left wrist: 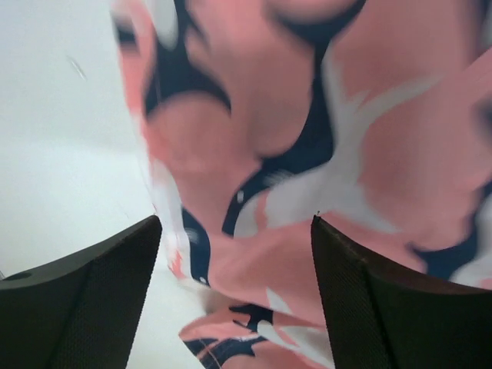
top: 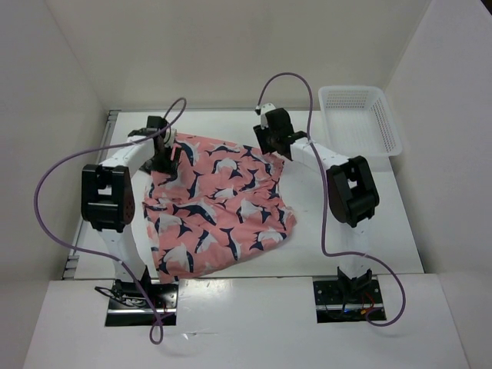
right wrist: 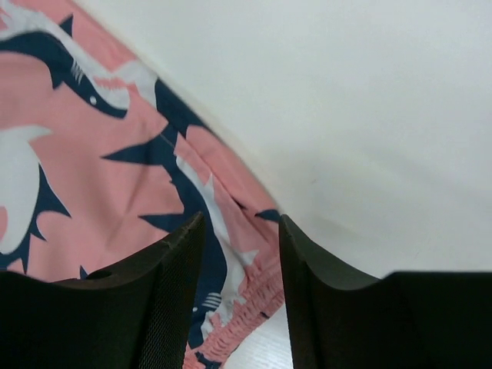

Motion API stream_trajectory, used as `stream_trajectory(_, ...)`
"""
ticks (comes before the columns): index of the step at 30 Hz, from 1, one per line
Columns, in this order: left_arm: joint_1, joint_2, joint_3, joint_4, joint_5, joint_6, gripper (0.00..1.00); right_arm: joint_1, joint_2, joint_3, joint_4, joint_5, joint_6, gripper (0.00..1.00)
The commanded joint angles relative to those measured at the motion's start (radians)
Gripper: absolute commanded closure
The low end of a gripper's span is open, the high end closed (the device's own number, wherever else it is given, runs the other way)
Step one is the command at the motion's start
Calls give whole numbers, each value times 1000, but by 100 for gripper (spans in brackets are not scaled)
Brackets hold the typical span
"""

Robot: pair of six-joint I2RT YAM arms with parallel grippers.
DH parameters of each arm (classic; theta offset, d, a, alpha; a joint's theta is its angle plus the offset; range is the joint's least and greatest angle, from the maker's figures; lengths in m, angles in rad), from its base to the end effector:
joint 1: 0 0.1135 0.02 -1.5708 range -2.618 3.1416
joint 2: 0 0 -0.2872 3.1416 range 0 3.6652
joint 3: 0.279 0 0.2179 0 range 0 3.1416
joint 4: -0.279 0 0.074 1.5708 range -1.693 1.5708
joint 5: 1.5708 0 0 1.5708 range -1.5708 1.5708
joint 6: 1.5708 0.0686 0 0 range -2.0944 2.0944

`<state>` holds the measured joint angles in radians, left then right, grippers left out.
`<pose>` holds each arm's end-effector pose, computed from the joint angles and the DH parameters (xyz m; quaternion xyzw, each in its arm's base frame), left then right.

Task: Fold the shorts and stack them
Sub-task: Fold the shorts

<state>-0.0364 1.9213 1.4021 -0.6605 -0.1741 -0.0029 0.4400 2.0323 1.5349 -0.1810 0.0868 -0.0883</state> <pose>0.3844 -0.0021 0.2005 -0.0005 0.9774 0.0815 0.1952 0.4291 0.1954 0.2341 -0.2172 0.8749 0.0369 0.4313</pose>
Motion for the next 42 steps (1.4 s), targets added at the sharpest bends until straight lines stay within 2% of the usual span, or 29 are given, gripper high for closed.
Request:
stream_trajectory(1,-13,-27,165,126,58,3,13,-3,35,57,46,13,-25,47)
stream_trajectory(4,-2,54,294,225,67,3,13,-3,48,57,37,-4,-57,32)
stream_trajectory(8,33,241,547,170,177,3,12,-3,57,36,28,-30,-131,20)
stream_trajectory(12,58,431,734,150,197,3,8,-12,57,25,28,-21,-168,18)
stream_trajectory(15,67,519,842,141,208,3,8,-21,66,25,18,-32,-177,18)
stream_trajectory(23,86,673,1086,19,291,3,7,-30,66,-13,-21,-56,-222,14)
stream_trajectory(27,86,683,1054,-27,349,3,7,-52,57,-47,-72,-152,-264,9)
stream_trajectory(30,86,693,1032,-54,396,3,8,-61,80,-73,-84,-162,-298,8)
stream_trajectory(34,86,702,1022,-64,406,3,29,-72,109,-64,-94,-162,-317,12)
stream_trajectory(35,86,702,1012,-64,406,3,40,-72,109,-53,-94,-162,-317,14)
stream_trajectory(38,76,711,1012,-64,386,3,61,-72,118,-41,-104,-183,-295,21)
stream_trajectory(39,76,711,1012,-64,386,3,74,-72,118,-41,-104,-183,-295,22)
stream_trajectory(40,76,711,1012,-64,386,3,80,-72,118,-32,-104,-183,-295,29)
stream_trajectory(42,76,711,1012,-64,386,3,97,-72,118,-32,-104,-170,-286,37)
